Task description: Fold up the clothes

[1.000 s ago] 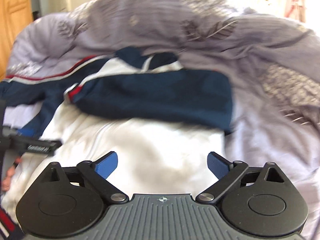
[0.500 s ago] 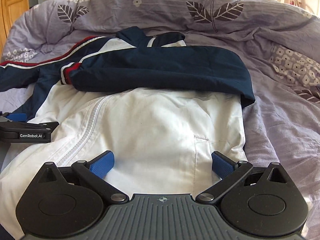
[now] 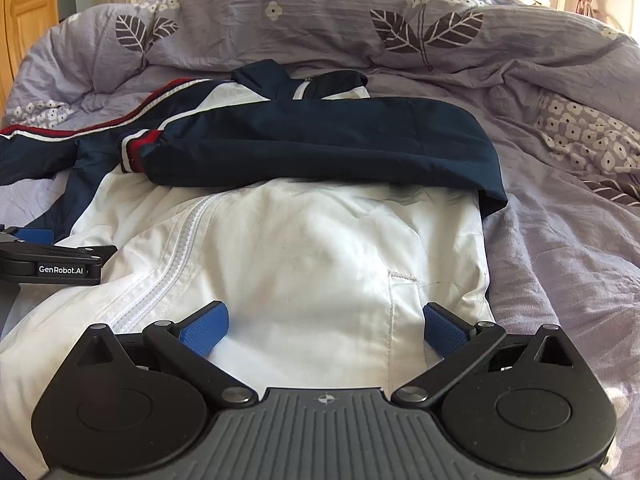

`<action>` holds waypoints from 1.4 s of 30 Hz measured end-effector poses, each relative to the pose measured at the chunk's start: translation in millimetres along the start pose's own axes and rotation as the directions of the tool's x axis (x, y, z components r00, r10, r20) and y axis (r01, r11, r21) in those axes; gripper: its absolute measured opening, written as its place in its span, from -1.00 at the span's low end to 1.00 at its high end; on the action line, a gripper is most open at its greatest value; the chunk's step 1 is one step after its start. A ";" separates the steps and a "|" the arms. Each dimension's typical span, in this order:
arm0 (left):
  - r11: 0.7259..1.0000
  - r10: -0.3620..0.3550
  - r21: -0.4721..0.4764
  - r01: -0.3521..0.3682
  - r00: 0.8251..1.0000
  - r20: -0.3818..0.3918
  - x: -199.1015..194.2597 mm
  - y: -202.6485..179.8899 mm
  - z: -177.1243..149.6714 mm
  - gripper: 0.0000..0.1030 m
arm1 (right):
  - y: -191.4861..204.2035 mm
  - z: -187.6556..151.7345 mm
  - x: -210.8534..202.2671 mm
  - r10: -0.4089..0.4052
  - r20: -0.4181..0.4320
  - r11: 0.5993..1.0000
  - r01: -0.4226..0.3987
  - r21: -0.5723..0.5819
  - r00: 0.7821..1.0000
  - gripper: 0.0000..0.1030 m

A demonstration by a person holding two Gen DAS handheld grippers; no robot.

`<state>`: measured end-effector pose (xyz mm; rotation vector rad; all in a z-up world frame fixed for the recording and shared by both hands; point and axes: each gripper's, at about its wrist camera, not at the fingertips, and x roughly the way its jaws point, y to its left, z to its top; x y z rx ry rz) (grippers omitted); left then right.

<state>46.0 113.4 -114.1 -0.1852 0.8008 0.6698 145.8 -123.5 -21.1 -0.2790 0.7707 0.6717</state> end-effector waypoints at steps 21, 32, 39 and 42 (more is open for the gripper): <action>1.000 -0.003 -0.007 0.003 1.000 -0.004 0.5 0.9 0.4 1.00 | -3.0 -1.8 0.1 0.013 0.010 1.000 -0.013 0.022 1.000 1.00; 1.000 -0.004 -0.013 0.004 1.000 -0.006 1.1 1.2 0.9 1.00 | -1.3 -0.8 -0.6 0.008 0.009 1.000 -0.008 0.009 1.000 1.00; 1.000 -0.008 -0.017 0.008 1.000 -0.007 1.4 2.4 0.8 1.00 | -6.3 -0.7 -1.5 0.031 0.009 0.999 -0.031 0.034 0.999 1.00; 1.000 -0.008 -0.018 0.008 1.000 -0.007 1.4 2.1 0.8 1.00 | -6.5 -1.0 -1.7 0.033 0.009 0.999 -0.033 0.037 0.999 1.00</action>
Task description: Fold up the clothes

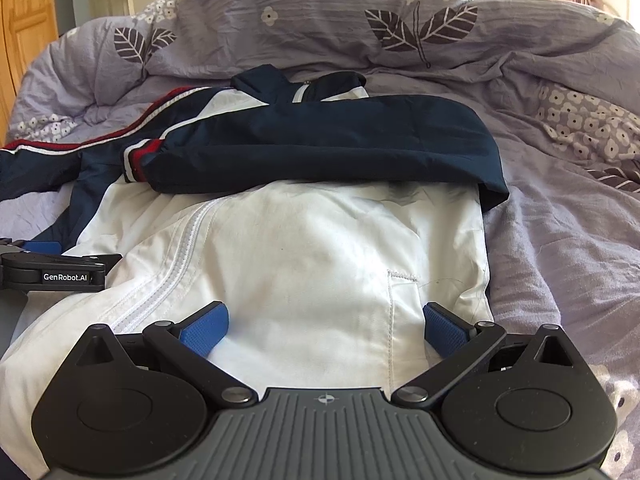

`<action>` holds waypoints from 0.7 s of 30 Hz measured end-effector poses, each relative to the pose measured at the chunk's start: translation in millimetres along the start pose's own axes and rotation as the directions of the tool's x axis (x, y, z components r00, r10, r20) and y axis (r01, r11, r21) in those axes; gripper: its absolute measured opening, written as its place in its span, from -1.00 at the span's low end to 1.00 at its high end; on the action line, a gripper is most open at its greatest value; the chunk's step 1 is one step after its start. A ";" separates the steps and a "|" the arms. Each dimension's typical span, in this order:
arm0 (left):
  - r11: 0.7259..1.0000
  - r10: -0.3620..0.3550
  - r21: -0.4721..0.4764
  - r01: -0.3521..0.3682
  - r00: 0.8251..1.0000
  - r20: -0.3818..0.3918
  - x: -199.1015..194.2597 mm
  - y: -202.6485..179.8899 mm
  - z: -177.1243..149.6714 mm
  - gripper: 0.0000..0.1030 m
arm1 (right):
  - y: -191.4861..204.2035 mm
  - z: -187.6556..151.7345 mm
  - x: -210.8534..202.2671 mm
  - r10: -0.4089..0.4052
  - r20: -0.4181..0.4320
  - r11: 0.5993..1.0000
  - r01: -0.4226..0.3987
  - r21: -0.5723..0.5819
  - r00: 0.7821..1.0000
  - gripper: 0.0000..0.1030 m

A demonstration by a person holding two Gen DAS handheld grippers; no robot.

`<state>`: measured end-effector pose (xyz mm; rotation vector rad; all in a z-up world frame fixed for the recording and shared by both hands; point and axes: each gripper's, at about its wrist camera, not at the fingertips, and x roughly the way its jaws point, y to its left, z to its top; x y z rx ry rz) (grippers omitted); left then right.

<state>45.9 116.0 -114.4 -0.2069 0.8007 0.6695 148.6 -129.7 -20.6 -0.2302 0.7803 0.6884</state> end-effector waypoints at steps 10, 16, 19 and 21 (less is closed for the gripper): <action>1.000 0.002 -0.006 -0.002 1.000 -0.001 0.2 -1.8 0.1 1.00 | -0.2 0.1 -0.1 0.000 0.000 1.000 0.000 0.001 1.000 1.00; 1.000 0.002 -0.009 -0.002 1.000 -0.001 0.8 -1.3 0.2 1.00 | -0.2 0.2 0.1 0.001 0.000 1.000 -0.001 0.002 1.000 1.00; 1.000 0.001 -0.012 -0.001 1.000 -0.003 1.1 -1.0 0.2 1.00 | 0.1 0.0 0.2 0.001 0.000 1.000 -0.001 0.002 1.000 1.00; 1.000 0.001 -0.013 -0.002 1.000 -0.003 1.1 -1.3 0.1 1.00 | 0.1 -0.1 0.4 0.002 0.000 1.000 -0.002 0.002 1.000 1.00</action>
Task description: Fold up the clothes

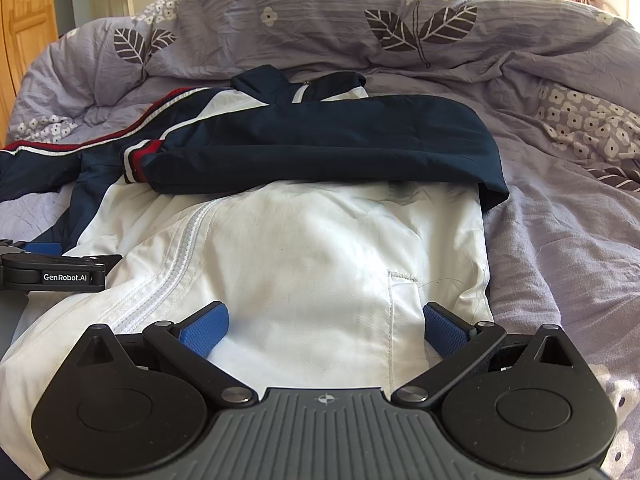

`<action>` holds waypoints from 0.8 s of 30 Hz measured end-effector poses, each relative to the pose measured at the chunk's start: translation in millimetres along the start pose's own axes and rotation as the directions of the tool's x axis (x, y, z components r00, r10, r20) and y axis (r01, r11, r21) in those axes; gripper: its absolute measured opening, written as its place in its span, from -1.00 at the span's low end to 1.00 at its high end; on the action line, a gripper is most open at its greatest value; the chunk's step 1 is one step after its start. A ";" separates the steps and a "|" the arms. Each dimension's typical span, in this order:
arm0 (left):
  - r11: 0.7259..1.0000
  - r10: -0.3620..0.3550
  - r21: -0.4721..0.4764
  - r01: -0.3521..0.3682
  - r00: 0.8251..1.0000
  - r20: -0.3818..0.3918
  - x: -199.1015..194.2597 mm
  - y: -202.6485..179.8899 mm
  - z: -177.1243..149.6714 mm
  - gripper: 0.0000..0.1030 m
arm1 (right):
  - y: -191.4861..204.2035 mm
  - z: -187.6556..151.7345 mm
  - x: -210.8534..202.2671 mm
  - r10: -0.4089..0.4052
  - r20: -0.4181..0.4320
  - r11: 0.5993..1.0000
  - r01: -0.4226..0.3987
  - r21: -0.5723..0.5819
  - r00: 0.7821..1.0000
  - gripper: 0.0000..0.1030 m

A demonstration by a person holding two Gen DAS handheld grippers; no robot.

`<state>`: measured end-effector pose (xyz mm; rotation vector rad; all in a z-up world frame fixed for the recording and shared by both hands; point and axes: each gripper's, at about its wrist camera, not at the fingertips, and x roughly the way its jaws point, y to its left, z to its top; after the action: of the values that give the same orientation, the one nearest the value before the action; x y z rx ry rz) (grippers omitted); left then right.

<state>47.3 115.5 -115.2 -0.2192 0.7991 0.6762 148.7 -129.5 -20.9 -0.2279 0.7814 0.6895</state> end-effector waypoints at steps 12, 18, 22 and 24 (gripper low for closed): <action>1.000 -0.010 -0.015 0.010 1.000 -0.004 0.6 3.3 0.3 1.00 | 0.2 0.2 0.4 0.002 0.001 1.000 -0.002 0.006 1.000 1.00; 1.000 -0.013 -0.017 0.013 1.000 -0.002 0.6 4.4 0.1 1.00 | 0.2 0.0 0.4 0.001 0.002 1.000 -0.001 0.007 1.000 1.00; 1.000 -0.015 -0.024 0.015 1.000 0.003 0.5 4.8 -0.7 1.00 | 1.1 0.4 0.7 -0.001 -0.001 1.000 0.001 0.005 1.000 1.00; 1.000 -0.014 -0.028 0.014 1.000 0.009 0.5 4.5 -1.4 1.00 | 2.4 1.0 1.4 -0.008 -0.005 1.000 0.008 -0.002 1.000 1.00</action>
<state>43.8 118.6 -116.2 -0.2468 0.7799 0.6750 148.4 -126.5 -21.1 -0.2339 0.7843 0.6827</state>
